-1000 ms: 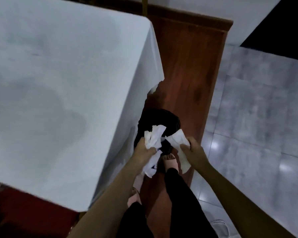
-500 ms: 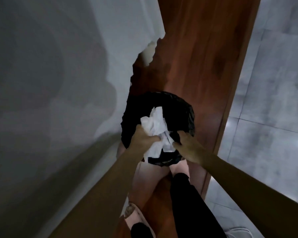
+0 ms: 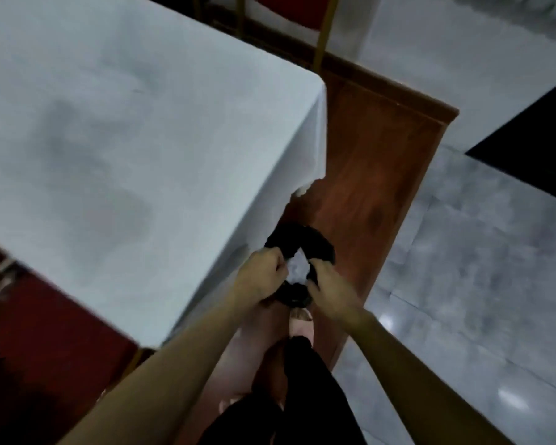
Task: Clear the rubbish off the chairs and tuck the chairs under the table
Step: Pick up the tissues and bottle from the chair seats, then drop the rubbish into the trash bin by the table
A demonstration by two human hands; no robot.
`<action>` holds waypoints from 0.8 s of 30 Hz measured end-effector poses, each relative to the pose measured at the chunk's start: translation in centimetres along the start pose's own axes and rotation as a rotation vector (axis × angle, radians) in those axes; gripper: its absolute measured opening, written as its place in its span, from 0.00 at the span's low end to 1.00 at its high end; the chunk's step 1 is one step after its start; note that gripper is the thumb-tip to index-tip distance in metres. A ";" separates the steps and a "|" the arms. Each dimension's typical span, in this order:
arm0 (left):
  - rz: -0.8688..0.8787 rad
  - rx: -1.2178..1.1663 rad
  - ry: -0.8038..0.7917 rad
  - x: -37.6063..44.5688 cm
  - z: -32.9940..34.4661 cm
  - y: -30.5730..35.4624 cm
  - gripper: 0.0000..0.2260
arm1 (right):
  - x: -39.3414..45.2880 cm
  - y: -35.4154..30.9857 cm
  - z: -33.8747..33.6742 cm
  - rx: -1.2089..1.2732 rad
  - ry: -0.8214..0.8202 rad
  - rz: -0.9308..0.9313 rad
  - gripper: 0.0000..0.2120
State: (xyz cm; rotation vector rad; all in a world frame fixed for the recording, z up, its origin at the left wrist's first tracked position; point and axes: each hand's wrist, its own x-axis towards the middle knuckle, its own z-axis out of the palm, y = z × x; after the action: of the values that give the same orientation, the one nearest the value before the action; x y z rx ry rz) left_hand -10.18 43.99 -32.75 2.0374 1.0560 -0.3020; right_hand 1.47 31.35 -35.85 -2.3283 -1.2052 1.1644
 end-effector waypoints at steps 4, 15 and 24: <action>0.139 0.096 0.222 -10.0 -7.7 -0.2 0.12 | -6.6 -9.1 -2.4 -0.076 0.138 -0.212 0.23; -0.208 0.180 0.768 -38.4 -18.5 -20.6 0.11 | -13.5 -32.1 9.2 -0.342 0.044 -0.810 0.21; -0.429 0.119 0.961 -53.5 -18.1 -30.5 0.11 | -16.4 -45.2 22.2 -0.415 -0.224 -1.079 0.21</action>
State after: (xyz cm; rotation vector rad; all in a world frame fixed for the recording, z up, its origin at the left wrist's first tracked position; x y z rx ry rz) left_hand -69.50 36.61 -9.48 2.0507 2.0962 0.4785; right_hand -46.13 43.87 -16.33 -1.2910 -2.4838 0.7862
